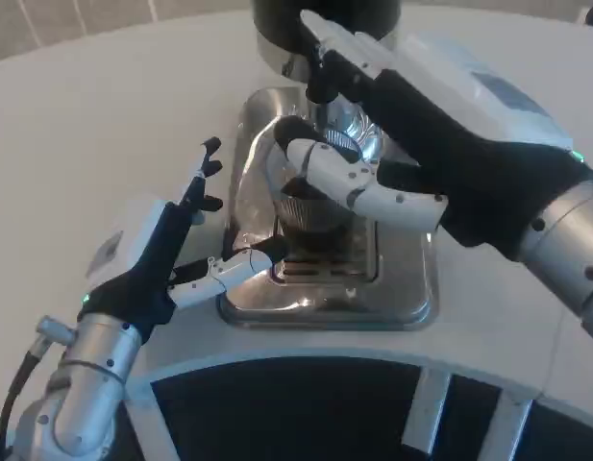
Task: Grasp the cup under the faucet to collect the drink, then remove the cup.
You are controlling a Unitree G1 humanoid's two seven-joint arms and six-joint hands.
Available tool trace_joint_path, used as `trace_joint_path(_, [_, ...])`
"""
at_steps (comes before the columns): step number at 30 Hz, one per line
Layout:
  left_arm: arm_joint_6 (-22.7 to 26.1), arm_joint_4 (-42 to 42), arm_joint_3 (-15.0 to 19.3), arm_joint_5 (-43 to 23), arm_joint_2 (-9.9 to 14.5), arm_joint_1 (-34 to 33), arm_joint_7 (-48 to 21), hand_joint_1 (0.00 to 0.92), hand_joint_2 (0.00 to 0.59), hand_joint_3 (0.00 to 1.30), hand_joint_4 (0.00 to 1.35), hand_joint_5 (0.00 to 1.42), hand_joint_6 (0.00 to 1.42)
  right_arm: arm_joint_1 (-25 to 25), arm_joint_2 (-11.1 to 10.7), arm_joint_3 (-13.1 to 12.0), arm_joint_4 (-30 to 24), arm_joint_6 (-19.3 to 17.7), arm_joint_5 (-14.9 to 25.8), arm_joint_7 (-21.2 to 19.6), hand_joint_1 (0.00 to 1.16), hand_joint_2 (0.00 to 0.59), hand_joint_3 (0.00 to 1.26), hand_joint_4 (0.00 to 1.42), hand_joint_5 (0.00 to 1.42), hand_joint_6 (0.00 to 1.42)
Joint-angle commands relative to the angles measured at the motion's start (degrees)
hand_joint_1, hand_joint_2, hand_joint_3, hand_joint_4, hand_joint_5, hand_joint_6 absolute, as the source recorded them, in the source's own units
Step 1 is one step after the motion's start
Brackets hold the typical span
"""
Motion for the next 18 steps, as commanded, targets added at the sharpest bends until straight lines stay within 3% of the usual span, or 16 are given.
trace_joint_path(1, [-1.16, 1.15, -0.64, 0.71, 0.6, -0.31, 0.42, 0.205, 0.035, 0.02, 0.03, 0.27, 0.3, 1.36, 0.66, -1.98, -2.47, -1.11, -0.1, -1.23, 0.14, 0.494, 0.0, 0.0, 0.0, 0.0])
trace_joint_path(11, [-1.76, 2.34, -1.22, 0.89, 0.73, -0.71, 0.5, 0.197, 0.037, 0.02, 0.04, 0.27, 0.3, 6.31, 1.93, -6.42, -5.25, -3.78, 1.03, -4.68, 0.15, 0.498, 0.0, 0.0, 0.0, 0.0])
trace_joint_path(18, [-1.56, 2.26, -1.58, 0.94, 0.8, -0.85, 0.62, 0.194, 0.038, 0.01, 0.04, 0.27, 0.3, 8.77, 1.31, -9.5, -9.52, -3.42, 1.02, -4.17, 0.16, 0.503, 0.0, 0.0, 0.0, 0.0])
